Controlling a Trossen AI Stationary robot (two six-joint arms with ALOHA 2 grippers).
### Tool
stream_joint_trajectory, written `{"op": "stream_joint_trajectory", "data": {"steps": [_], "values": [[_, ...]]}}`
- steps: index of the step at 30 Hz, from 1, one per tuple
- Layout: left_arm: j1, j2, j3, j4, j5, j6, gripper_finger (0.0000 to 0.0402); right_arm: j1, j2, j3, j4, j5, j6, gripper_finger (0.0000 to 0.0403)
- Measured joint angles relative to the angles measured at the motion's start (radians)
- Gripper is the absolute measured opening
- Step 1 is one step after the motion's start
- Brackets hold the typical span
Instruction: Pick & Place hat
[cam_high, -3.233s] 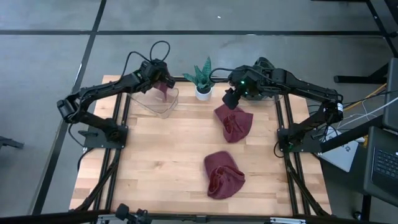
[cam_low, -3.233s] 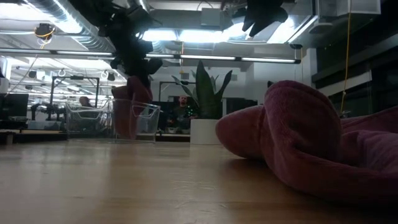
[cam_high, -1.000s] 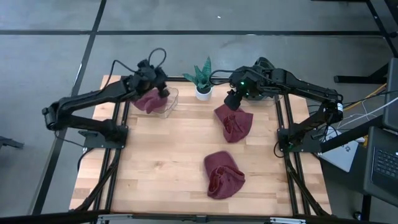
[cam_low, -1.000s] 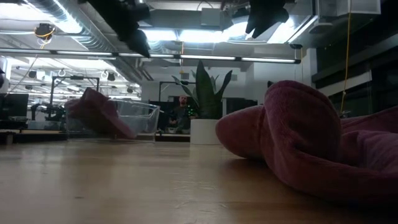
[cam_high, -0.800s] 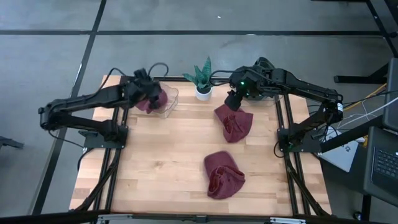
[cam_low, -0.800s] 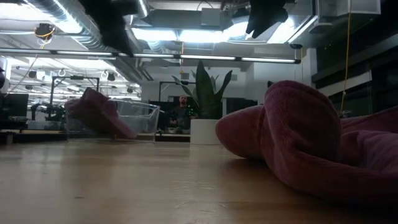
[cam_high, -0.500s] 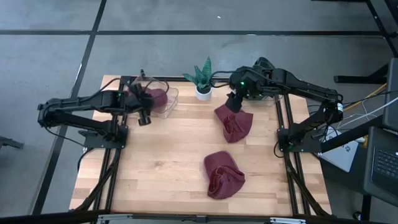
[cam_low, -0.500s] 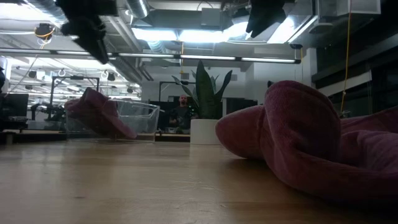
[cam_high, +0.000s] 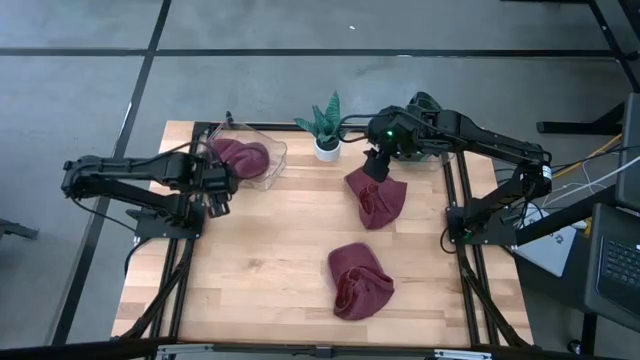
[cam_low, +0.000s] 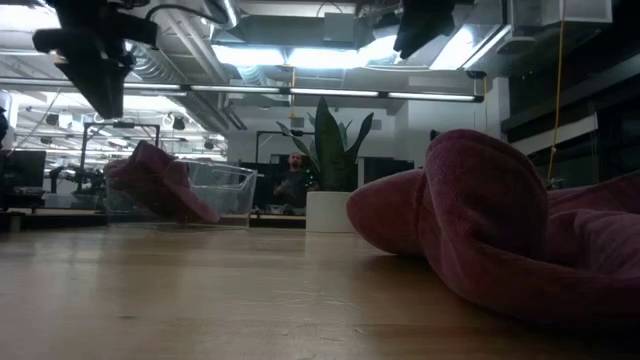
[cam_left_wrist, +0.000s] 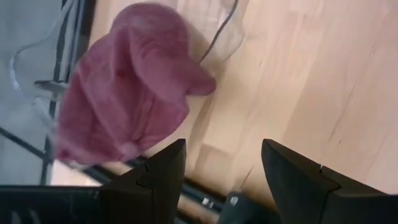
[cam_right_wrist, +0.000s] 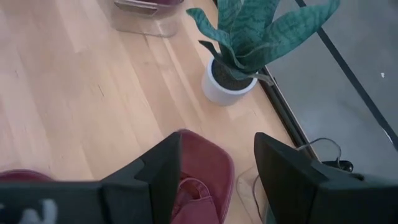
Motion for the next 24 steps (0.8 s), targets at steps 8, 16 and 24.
{"op": "stream_joint_trajectory", "data": {"steps": [8,16,24], "values": [[-0.001,0.006,-0.131,0.118,-0.052,-0.012,0.0205,0.000,0.000,0.000,0.017,0.002,-0.004,0.0200],[-0.001,0.011,-0.150,0.113,-0.163,-0.088,0.0205,0.000,0.000,0.000,0.018,0.002,-0.004,0.0200],[0.000,0.040,-0.150,0.128,-0.183,-0.105,0.0205,0.000,0.000,0.000,0.025,0.003,-0.020,0.0200]]}}
